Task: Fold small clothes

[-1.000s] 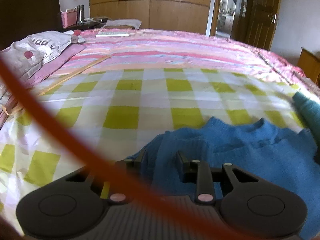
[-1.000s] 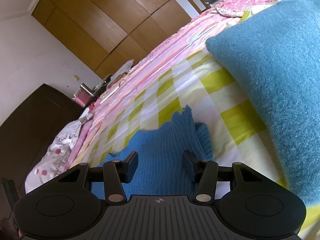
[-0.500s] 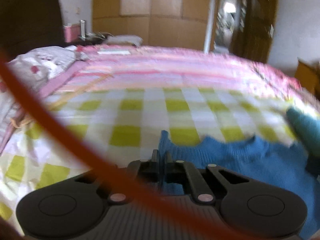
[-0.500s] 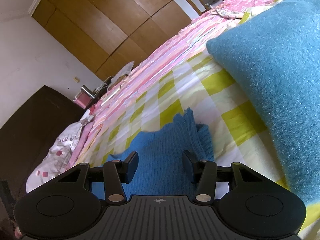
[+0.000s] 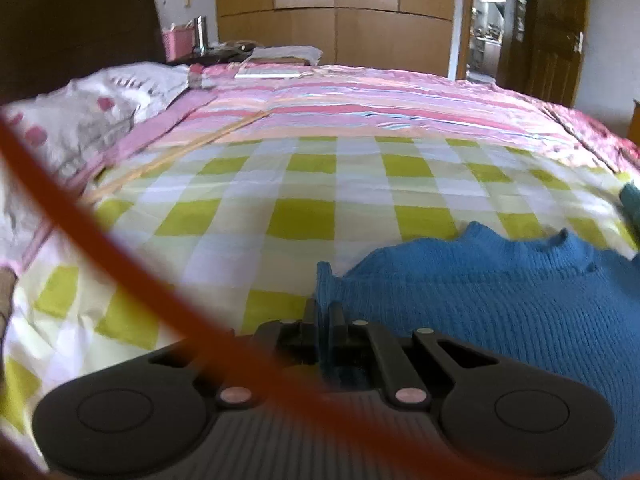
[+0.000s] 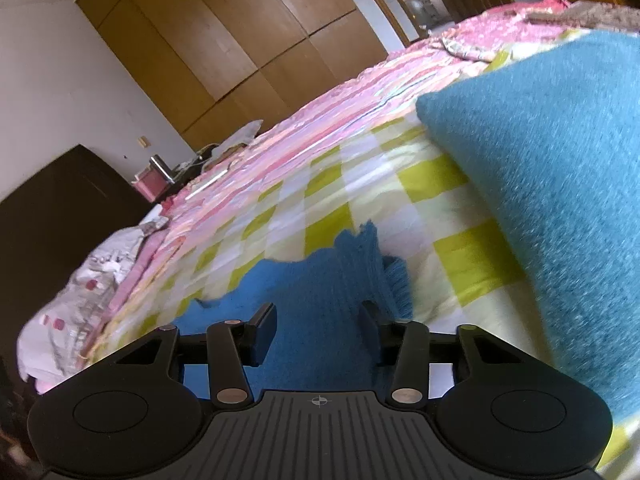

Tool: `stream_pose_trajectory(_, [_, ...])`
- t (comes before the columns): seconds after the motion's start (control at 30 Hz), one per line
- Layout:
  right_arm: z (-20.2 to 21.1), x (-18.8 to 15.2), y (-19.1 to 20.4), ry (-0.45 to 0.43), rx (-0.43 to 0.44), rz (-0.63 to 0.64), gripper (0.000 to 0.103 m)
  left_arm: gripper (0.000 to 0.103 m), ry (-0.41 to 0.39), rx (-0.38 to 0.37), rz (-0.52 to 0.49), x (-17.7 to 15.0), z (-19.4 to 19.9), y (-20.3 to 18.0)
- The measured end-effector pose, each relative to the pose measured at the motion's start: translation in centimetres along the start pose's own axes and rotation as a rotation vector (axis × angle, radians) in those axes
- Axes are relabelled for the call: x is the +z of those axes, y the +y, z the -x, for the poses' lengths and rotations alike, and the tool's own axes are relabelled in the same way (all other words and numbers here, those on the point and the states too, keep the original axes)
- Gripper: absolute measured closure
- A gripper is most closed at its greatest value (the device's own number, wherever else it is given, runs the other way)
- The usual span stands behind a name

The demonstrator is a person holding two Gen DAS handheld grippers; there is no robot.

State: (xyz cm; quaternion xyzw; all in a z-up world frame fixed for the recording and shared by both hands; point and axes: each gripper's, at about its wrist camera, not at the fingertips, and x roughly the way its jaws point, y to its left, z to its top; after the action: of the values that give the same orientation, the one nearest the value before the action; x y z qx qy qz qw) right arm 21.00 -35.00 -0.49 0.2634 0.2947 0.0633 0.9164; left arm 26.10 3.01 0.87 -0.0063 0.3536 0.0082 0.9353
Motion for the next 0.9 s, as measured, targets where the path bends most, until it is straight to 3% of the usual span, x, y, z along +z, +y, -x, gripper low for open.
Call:
stream_pose_trajectory(0.1, [0.0,0.2,0.2,0.009,-0.056,0.039,0.081,0.090,-0.012,-0.007,0.013,0.1,0.8,-0.1])
stream_pose_trajectory(0.27, [0.0,0.3,-0.4,0.017,-0.058,0.008,0.084,0.090,-0.019,-0.006,0.080,-0.3,2.3,1.0])
stream_pose_trajectory(0.47, [0.2,0.5,-0.4,0.014,-0.073,0.004,0.085,0.090,-0.044,0.001,0.064,-2.0,5.6,0.7])
stream_pose_trajectory(0.6, [0.1,0.6,-0.2,0.031,-0.080,0.015,0.085,0.090,-0.007,-0.022,0.052,-3.6,6.6,0.0])
stream_pose_trajectory(0.9, [0.4,1.1,-0.3,0.052,-0.085,0.002,0.084,0.090,0.049,0.030,0.048,-5.7,6.9,0.0])
